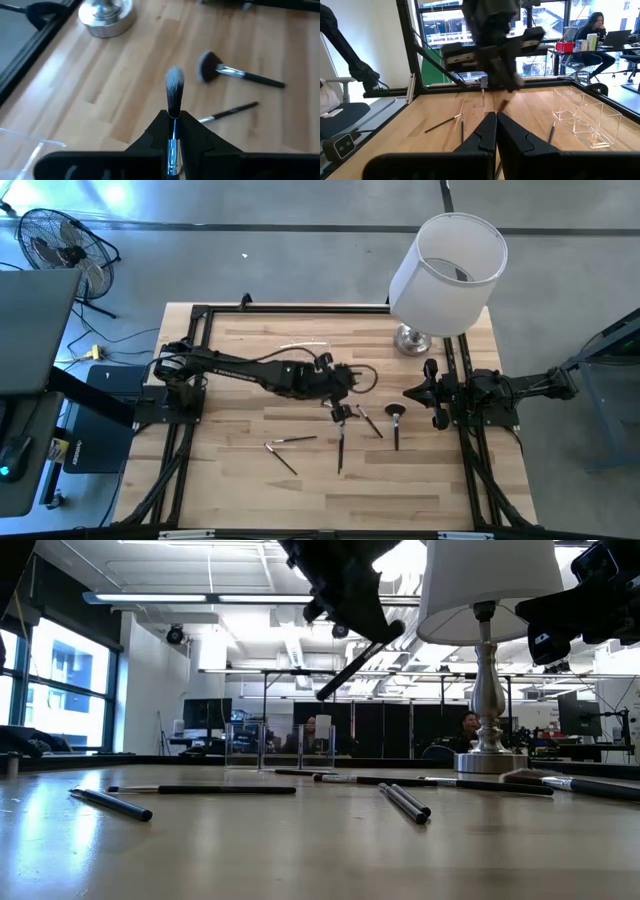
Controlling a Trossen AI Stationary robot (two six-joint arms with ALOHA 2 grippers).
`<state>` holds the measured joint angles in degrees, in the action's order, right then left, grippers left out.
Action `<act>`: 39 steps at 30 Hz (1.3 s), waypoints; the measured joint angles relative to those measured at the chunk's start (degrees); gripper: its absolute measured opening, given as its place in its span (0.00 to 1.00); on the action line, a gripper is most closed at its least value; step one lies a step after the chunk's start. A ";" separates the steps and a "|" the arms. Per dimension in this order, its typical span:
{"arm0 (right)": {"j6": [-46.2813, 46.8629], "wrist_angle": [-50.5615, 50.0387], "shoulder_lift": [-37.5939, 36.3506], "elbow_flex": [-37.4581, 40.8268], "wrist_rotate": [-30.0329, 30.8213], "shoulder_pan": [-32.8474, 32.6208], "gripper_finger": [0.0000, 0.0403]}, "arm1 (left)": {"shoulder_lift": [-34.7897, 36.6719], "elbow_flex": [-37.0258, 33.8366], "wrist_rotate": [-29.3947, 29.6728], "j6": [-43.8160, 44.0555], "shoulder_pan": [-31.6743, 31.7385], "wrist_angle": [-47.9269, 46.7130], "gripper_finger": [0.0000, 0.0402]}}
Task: Put items in baskets/containers
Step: Put the powder brush into the transparent organizer
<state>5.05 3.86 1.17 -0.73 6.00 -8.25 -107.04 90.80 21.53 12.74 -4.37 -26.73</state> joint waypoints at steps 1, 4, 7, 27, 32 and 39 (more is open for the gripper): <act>-0.02 0.00 0.00 0.02 0.00 -0.01 0.01 | 0.00 -0.04 -0.33 -0.77 0.78 0.04 0.04; -0.01 0.00 0.00 0.00 0.00 -0.01 0.01 | 0.06 -1.56 -2.65 -2.78 3.30 0.91 0.04; -0.01 0.00 0.00 0.00 0.00 -0.01 0.01 | 2.48 -5.41 -4.30 -3.68 5.90 1.07 0.04; -0.01 -0.21 1.44 0.00 0.13 0.00 0.01 | 36.98 -57.56 -18.22 -5.08 28.83 60.84 0.04; -0.02 -0.24 1.51 0.00 -0.04 0.02 0.01 | 41.47 -64.56 -22.42 -1.93 35.38 68.19 0.04; -0.01 -0.18 1.49 0.00 -0.01 0.00 0.01 | 41.57 -67.60 -25.92 -0.20 41.30 67.48 0.04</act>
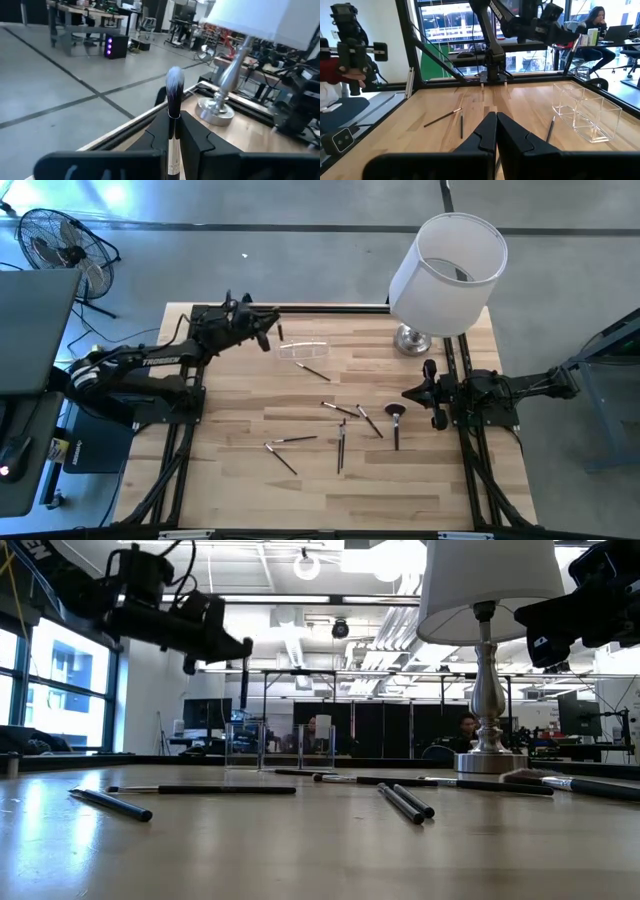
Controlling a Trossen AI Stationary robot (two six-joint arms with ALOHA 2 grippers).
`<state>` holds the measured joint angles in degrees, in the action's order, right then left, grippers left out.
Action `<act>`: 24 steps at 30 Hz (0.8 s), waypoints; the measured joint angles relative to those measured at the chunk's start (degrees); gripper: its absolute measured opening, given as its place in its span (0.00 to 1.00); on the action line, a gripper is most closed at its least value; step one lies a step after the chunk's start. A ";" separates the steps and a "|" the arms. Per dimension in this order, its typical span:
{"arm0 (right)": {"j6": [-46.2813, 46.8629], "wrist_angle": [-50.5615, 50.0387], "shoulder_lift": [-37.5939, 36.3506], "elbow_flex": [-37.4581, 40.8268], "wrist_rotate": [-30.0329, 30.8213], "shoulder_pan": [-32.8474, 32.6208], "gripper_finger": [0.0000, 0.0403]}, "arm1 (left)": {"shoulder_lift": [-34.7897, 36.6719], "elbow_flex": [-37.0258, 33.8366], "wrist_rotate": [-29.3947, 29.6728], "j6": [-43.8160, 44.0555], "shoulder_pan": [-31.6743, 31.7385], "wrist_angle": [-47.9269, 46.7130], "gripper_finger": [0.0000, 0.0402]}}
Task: Put items in baskets/containers
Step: Put the powder brush into the transparent organizer, then put the foundation brush into the transparent organizer
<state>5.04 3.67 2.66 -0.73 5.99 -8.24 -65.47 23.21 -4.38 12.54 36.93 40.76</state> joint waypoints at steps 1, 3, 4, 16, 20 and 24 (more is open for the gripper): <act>0.00 0.01 0.00 0.00 -0.01 0.00 0.01 | -0.49 -0.25 -0.50 -0.06 0.35 -0.26 0.04; 0.00 0.01 0.00 0.00 0.01 0.01 0.01 | -1.53 -0.60 -1.08 -0.10 0.88 -0.66 0.04; 0.00 0.01 0.00 0.00 0.01 0.01 0.01 | -2.16 -0.60 -1.14 -0.12 1.09 -0.47 0.04; 0.00 0.01 0.00 0.00 0.03 0.01 0.01 | -9.01 -0.57 -1.26 -0.20 0.94 -0.29 0.15; 0.00 0.01 0.00 0.00 0.03 0.01 0.01 | -9.02 -0.53 -0.98 -0.20 0.94 -0.23 0.15; 0.02 0.01 0.00 0.00 0.01 -0.01 0.01 | -9.02 -0.51 1.10 -0.52 0.94 -0.20 0.15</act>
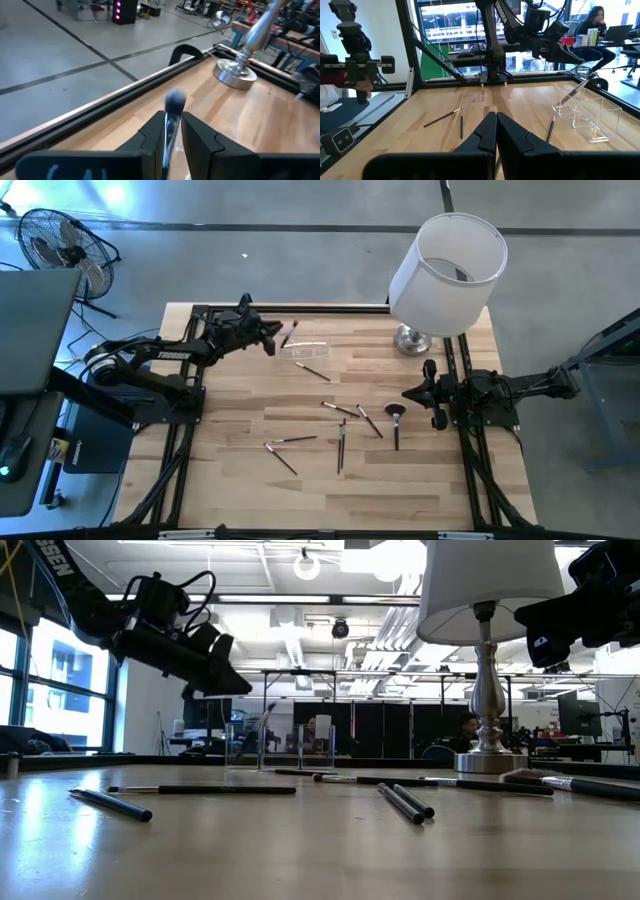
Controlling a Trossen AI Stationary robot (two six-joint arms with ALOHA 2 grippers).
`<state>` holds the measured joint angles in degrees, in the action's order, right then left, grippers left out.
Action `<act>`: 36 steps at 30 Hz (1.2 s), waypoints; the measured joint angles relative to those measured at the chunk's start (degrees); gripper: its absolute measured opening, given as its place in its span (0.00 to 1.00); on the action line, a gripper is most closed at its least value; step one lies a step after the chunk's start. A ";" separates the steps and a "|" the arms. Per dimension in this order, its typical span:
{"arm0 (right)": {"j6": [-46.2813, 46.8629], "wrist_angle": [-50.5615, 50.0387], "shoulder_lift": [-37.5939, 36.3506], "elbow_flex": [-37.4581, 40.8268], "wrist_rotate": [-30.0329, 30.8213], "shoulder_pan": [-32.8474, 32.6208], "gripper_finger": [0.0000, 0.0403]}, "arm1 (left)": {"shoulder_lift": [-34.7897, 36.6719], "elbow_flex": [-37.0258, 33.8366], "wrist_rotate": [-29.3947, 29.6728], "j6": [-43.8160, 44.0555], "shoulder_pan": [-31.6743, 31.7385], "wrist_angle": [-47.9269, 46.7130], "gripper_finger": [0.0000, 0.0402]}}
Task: Put items in baskets/containers
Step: Put the foundation brush into the transparent organizer
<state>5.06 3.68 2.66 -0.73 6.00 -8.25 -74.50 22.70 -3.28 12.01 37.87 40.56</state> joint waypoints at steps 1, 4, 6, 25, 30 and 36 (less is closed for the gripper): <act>-0.02 0.00 0.00 0.00 0.02 0.02 0.01 | 0.00 0.07 0.54 -0.21 0.00 -0.02 0.16; -0.02 0.00 0.00 0.00 0.02 0.02 0.01 | 0.00 1.07 1.17 -1.51 0.00 -0.01 0.16; 0.00 0.00 0.00 0.00 0.00 0.00 0.01 | 0.00 2.45 1.24 -2.81 0.00 -0.02 0.16; -0.02 0.00 0.00 0.00 0.00 0.00 0.01 | 0.04 18.57 -4.58 -7.11 -9.71 -9.44 0.16; 0.00 0.00 0.00 0.00 0.00 0.00 0.01 | 0.04 24.17 5.04 -9.30 -18.04 -23.11 0.16; -0.02 0.00 0.00 0.00 0.00 0.01 0.01 | 0.04 27.87 17.11 -8.83 -27.39 -31.37 0.16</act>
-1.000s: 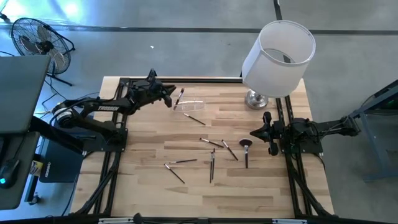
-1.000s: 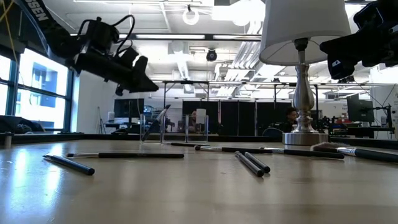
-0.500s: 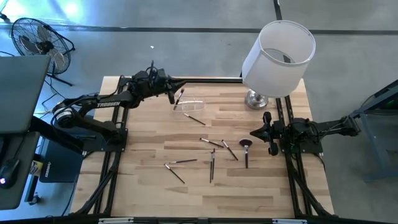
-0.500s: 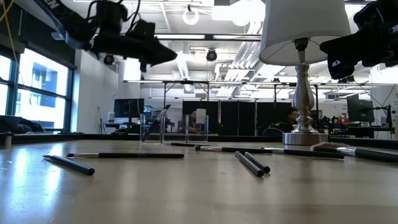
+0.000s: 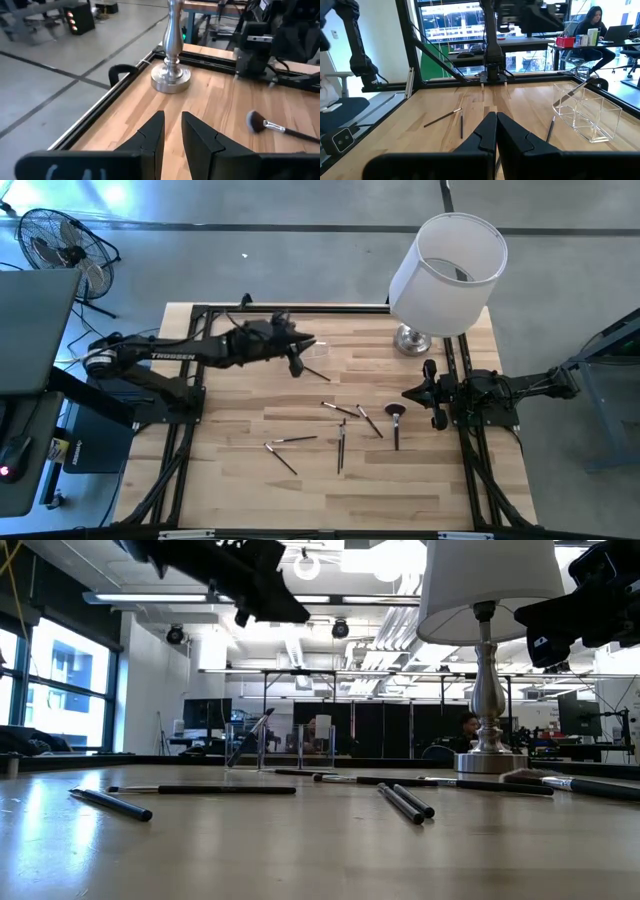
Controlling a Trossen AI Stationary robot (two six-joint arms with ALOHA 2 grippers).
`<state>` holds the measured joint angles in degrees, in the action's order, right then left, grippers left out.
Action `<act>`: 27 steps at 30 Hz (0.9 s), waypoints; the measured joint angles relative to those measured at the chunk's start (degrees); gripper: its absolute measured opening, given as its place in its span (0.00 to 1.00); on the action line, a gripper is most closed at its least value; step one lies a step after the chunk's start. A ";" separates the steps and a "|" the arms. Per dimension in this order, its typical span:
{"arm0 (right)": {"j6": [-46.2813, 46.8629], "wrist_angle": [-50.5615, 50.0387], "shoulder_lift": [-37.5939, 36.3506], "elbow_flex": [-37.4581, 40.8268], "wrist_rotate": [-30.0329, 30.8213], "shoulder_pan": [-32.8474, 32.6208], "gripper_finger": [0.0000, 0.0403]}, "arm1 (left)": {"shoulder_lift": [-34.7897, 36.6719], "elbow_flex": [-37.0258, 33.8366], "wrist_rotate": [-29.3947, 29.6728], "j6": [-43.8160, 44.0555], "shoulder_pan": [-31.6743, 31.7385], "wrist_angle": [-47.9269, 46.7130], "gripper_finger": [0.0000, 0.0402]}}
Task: Put items in baskets/containers
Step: Put the foundation brush into the transparent organizer
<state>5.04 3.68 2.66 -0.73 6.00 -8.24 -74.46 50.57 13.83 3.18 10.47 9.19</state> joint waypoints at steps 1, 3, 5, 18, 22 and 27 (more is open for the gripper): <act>0.00 0.00 0.00 0.00 0.00 -0.01 0.01 | 0.00 0.20 2.34 0.15 -1.48 -0.12 0.16; 0.00 0.00 0.00 0.00 0.00 0.01 0.01 | 0.00 0.51 6.74 1.46 -4.54 -0.14 0.16; 0.01 0.00 0.00 0.00 0.00 0.01 0.01 | 0.00 0.55 10.65 4.10 -7.60 0.10 0.16; 0.02 0.00 0.00 0.00 0.00 0.01 0.01 | -4.28 0.55 32.09 18.82 -27.25 0.17 0.16; 0.02 0.00 0.00 0.00 0.00 0.00 0.01 | -6.24 0.57 33.51 24.85 -30.64 0.40 0.16; 5.52 0.35 0.00 0.01 -0.07 0.00 0.01 | -7.58 0.55 31.93 29.92 -32.06 -0.24 0.16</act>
<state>10.56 4.03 2.66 -0.72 5.93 -8.24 -82.04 51.11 45.75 33.10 -21.58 8.95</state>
